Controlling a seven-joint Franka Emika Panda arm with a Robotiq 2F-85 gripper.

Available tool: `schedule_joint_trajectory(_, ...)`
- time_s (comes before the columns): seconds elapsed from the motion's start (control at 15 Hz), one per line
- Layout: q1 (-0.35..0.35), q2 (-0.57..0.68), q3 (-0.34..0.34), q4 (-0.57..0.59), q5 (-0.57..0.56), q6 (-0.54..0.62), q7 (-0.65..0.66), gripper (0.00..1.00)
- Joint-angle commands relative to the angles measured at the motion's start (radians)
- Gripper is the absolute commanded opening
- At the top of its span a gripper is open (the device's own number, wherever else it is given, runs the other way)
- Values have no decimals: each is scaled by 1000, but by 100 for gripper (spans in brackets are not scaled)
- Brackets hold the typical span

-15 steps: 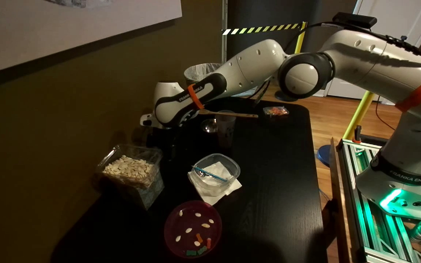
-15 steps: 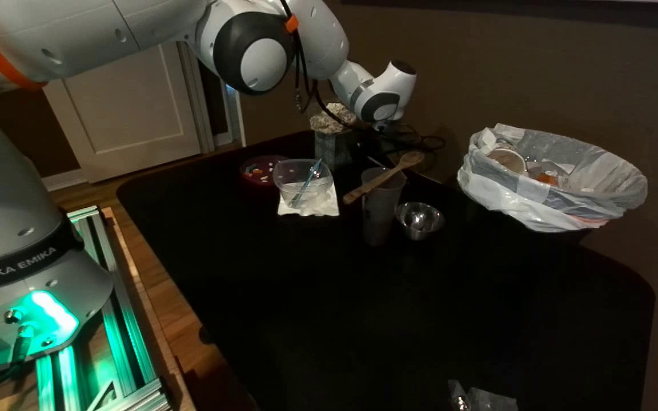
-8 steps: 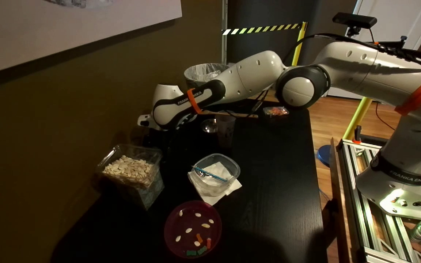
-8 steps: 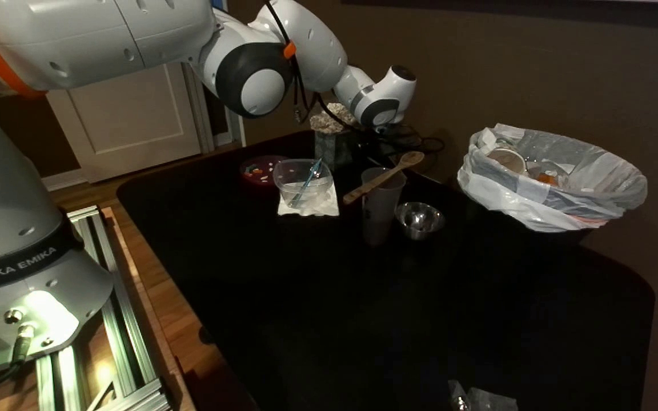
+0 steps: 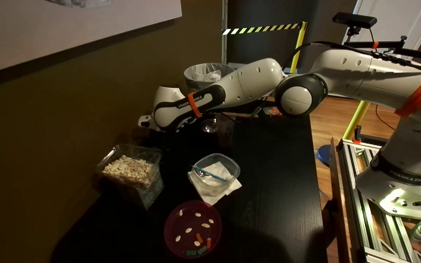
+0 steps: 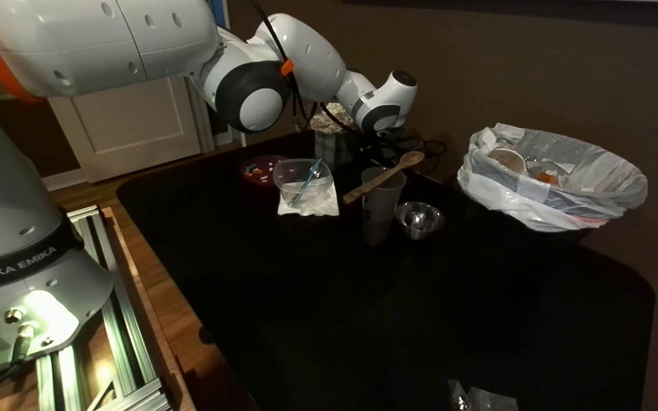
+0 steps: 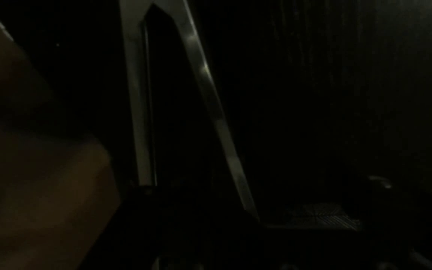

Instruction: Put the tongs in the clear bowl

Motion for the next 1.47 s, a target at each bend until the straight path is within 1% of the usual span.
schedule_joint_trajectory(0.0, 8, 57, 6, 80, 5, -4, 2, 51)
schedule_joint_trajectory(0.07, 7, 61, 6, 84, 6, -3, 4, 50)
schedule_joint_trajectory(0.2, 5, 64, 8, 91, 9, -1, 9, 35)
schedule_joint_trajectory(0.27, 5, 65, 8, 95, 9, 1, 13, 25)
schedule_joint_trajectory(0.4, 3, 62, 9, 97, 13, 1, 27, 10)
schedule_joint_trajectory(0.47, 3, 58, 8, 95, 14, -3, 42, 3)
schedule_joint_trajectory(0.53, 2, 54, 7, 94, 14, -1, 53, 0)
schedule_joint_trajectory(0.6, 1, 51, 8, 92, 15, 1, 59, 1)
schedule_joint_trajectory(0.67, -1, 46, 9, 90, 17, 4, 71, 3)
schedule_joint_trajectory(0.8, -4, 35, 6, 85, 17, -1, 106, 4)
schedule_joint_trajectory(1.0, -4, 8, -29, 65, 2, -12, 215, 3)
schedule_joint_trajectory(1.13, -3, -21, -73, 42, -17, -48, 313, 3)
schedule_joint_trajectory(1.4, -15, -68, -117, 3, -13, -120, 421, 3)
